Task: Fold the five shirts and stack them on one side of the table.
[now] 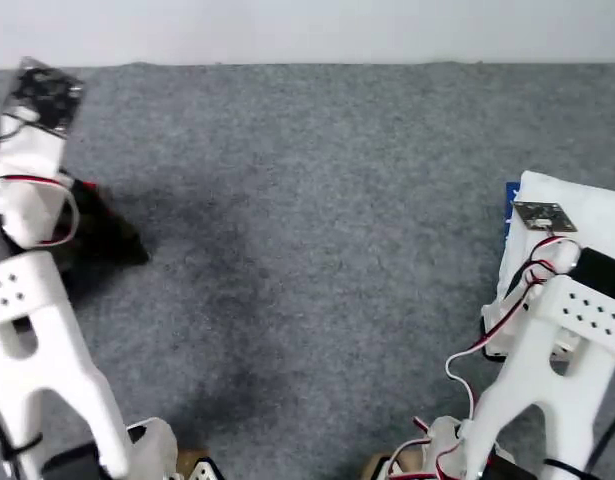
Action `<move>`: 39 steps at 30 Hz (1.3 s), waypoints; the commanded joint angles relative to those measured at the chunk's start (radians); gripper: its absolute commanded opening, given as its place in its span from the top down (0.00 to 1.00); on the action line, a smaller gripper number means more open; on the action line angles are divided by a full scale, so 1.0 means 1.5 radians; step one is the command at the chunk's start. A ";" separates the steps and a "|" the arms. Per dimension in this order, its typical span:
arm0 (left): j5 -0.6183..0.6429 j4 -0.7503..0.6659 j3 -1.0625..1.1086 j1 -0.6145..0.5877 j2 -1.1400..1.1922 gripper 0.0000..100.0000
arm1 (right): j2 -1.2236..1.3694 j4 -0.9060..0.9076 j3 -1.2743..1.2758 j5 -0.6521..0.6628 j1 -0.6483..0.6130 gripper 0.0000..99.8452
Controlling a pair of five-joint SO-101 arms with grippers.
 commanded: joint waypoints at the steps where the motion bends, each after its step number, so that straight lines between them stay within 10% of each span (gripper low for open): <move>1: 0.047 0.000 -0.015 0.092 -0.069 0.99 | -0.022 0.027 -0.003 -0.007 0.004 0.99; 15: 0.117 0.103 -0.012 0.434 -0.095 0.99 | -0.022 0.029 -0.003 -0.007 0.007 0.99; 33: 0.114 0.146 0.256 0.158 -0.100 0.83 | -0.016 0.026 -0.003 -0.007 0.003 0.99; 39: 0.114 0.226 0.212 0.187 -0.101 0.82 | -0.016 0.026 -0.003 -0.008 0.003 0.99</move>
